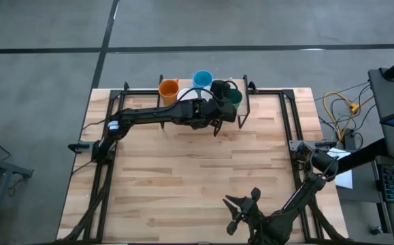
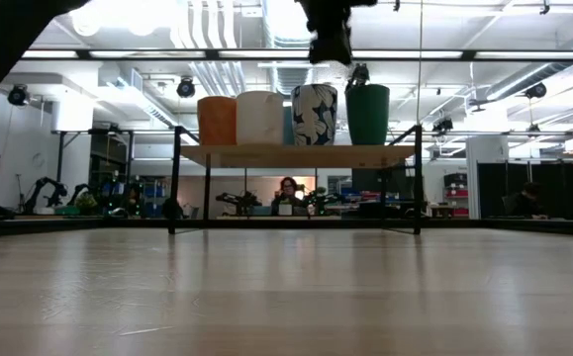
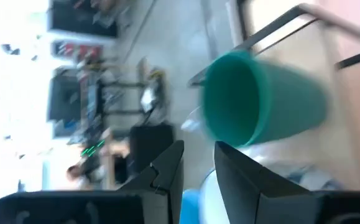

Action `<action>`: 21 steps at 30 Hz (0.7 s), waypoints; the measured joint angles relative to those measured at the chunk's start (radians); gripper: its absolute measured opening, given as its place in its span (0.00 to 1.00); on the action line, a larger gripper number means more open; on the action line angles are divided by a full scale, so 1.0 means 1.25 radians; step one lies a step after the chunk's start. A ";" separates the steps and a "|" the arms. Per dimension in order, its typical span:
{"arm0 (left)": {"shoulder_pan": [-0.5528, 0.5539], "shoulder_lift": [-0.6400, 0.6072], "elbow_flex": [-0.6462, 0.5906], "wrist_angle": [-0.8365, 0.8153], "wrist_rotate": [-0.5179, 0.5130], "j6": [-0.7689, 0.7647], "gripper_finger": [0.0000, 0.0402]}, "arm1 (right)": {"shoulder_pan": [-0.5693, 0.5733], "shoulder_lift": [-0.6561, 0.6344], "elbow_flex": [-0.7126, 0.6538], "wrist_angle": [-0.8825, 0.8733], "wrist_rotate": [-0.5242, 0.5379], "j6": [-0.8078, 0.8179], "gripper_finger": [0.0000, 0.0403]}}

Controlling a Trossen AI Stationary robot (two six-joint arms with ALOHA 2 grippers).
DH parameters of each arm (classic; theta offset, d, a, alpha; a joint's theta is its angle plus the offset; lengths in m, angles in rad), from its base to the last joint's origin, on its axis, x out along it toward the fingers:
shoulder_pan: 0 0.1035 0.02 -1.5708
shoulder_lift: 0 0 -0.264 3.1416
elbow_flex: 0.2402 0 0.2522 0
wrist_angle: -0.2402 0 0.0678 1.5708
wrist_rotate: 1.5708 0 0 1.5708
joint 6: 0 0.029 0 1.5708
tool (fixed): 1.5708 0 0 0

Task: Stack small to large cups/mugs on shelf
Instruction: Return to Home Position

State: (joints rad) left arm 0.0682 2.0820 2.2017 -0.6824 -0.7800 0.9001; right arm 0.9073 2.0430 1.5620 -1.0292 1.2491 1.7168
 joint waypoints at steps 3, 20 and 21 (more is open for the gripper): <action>-0.023 -0.030 0.000 0.019 -0.101 -0.006 0.19 | 0.000 0.000 0.000 0.003 0.000 0.006 0.17; -0.296 -0.379 -0.096 -0.461 -0.037 -0.832 0.19 | -0.052 -0.002 0.048 0.005 0.125 -0.289 0.17; -0.318 -0.403 -0.137 -0.452 -0.031 -0.844 0.19 | -0.055 -0.004 0.053 0.000 0.147 -0.307 0.17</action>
State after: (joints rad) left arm -0.3289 1.5787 2.0299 -1.2471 -0.8186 -0.1550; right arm 0.8385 2.0380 1.6284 -1.0295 1.4332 1.3331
